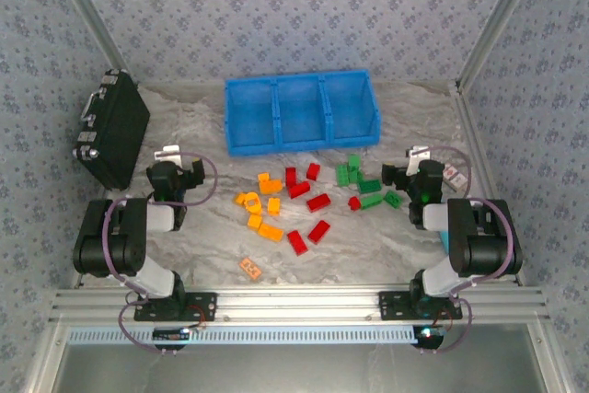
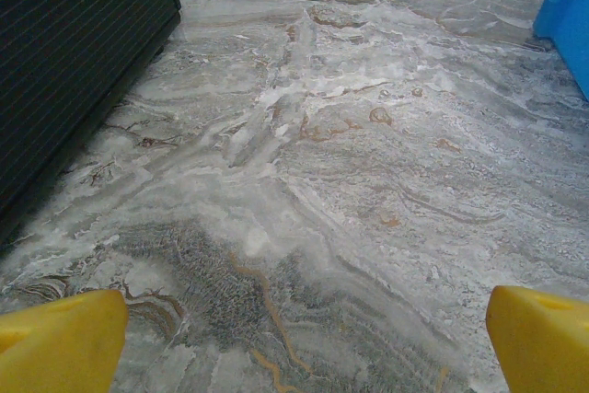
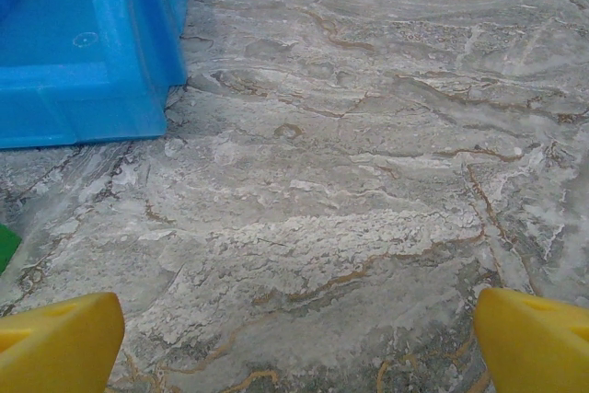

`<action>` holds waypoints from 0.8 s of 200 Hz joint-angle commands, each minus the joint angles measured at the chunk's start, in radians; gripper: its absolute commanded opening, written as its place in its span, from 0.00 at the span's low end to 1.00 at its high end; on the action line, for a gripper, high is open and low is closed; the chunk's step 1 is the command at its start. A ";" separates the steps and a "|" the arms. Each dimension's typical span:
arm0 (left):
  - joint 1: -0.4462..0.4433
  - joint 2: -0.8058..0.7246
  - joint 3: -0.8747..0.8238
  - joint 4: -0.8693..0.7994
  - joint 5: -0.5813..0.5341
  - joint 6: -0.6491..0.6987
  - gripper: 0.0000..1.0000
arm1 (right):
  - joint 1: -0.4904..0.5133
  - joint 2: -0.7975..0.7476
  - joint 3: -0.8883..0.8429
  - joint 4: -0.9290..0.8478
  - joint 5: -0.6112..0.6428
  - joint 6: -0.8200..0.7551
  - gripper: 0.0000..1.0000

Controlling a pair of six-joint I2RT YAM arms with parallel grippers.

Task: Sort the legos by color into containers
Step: Pick up the lego from the bottom-center of the table.

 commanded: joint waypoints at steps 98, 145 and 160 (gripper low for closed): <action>0.002 -0.001 0.023 0.001 0.015 0.006 1.00 | 0.005 -0.041 0.054 -0.074 0.062 0.019 1.00; -0.017 -0.069 0.147 -0.269 0.038 0.045 1.00 | 0.007 -0.157 0.225 -0.463 0.085 0.043 1.00; -0.041 -0.130 0.219 -0.424 -0.005 0.067 1.00 | 0.005 -0.208 0.275 -0.603 0.046 0.052 1.00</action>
